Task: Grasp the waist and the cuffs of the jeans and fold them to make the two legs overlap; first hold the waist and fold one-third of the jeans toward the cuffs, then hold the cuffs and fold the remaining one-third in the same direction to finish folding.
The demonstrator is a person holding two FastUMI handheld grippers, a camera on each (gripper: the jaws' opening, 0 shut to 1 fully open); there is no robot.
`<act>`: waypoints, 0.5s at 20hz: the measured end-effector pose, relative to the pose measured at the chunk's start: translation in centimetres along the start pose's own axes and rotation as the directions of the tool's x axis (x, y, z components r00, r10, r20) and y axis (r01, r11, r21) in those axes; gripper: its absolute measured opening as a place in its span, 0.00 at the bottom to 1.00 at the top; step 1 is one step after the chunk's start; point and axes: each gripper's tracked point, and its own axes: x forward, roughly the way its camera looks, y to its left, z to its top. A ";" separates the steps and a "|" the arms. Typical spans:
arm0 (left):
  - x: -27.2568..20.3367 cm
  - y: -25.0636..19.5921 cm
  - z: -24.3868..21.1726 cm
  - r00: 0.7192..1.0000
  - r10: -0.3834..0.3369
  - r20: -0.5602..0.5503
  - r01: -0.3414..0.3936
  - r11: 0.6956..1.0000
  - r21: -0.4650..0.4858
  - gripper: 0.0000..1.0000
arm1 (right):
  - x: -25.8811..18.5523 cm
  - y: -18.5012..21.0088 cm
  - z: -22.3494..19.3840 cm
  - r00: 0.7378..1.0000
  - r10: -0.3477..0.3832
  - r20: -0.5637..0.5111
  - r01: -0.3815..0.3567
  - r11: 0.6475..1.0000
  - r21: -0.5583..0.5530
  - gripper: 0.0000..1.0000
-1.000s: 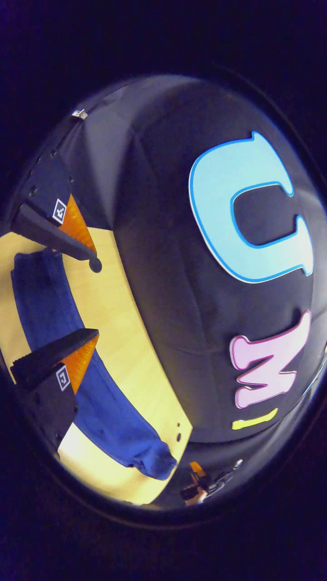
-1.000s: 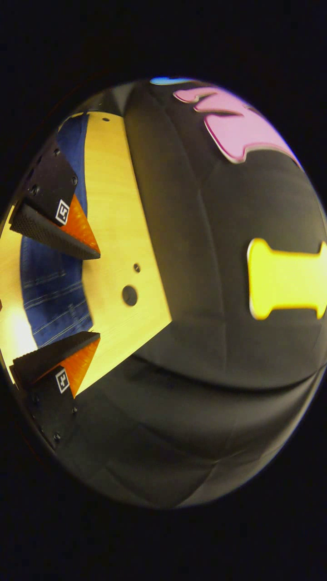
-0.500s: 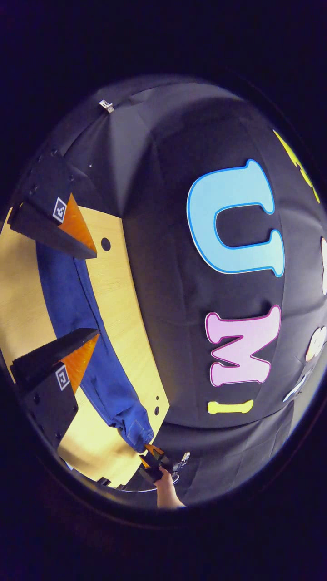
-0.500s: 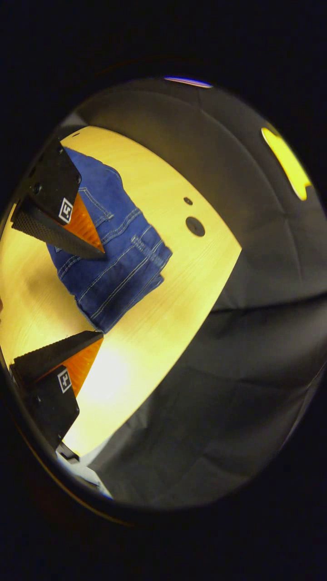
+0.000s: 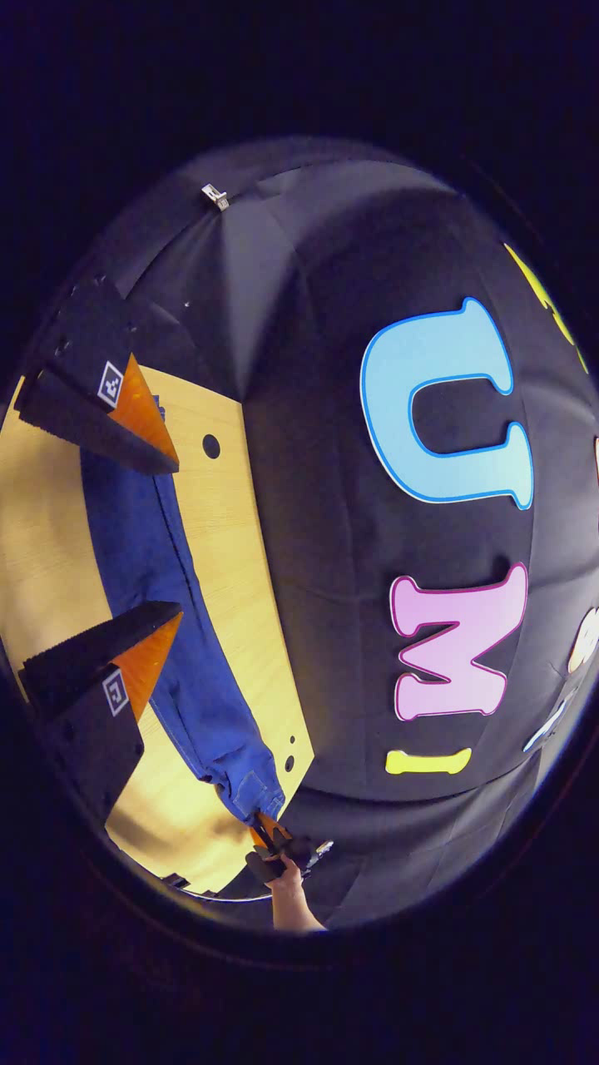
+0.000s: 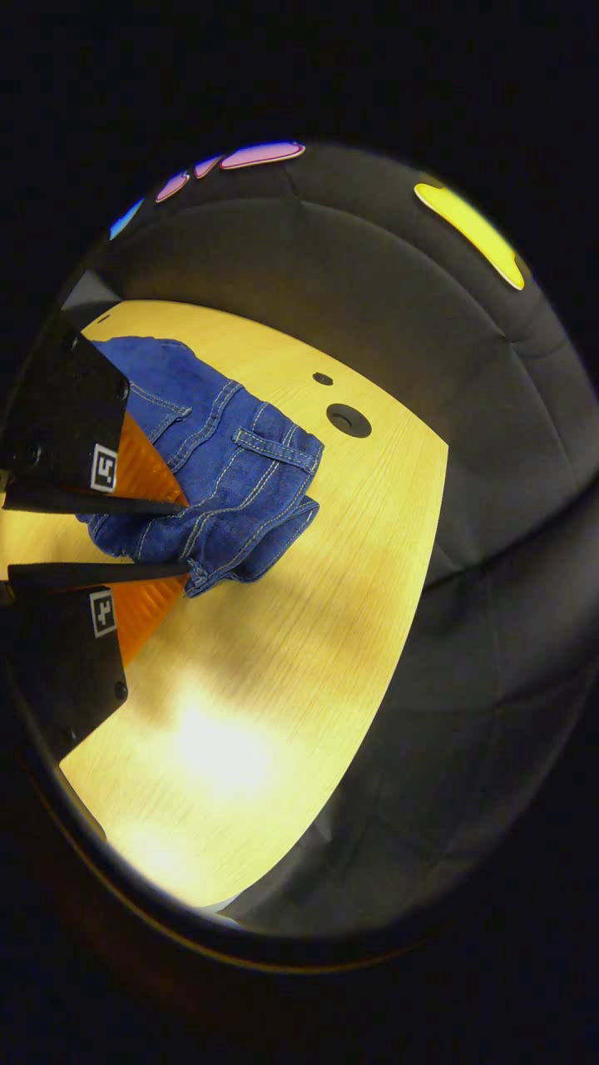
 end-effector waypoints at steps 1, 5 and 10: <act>-0.2 -0.5 0.4 1.000 -0.015 0.019 0.015 1.000 -0.013 0.98 | -0.5 0.5 0.3 0.999 0.023 0.031 -0.023 1.000 -0.010 0.20; -0.6 -0.3 -0.1 0.997 -0.066 0.034 0.067 0.997 -0.025 0.98 | -5.5 4.3 2.5 0.970 0.138 0.198 -0.104 0.980 -0.172 0.20; -3.2 2.7 -0.1 0.992 -0.105 0.077 0.103 0.994 0.032 0.97 | -13.4 10.2 0.7 0.887 0.327 0.326 -0.149 0.871 -0.468 0.19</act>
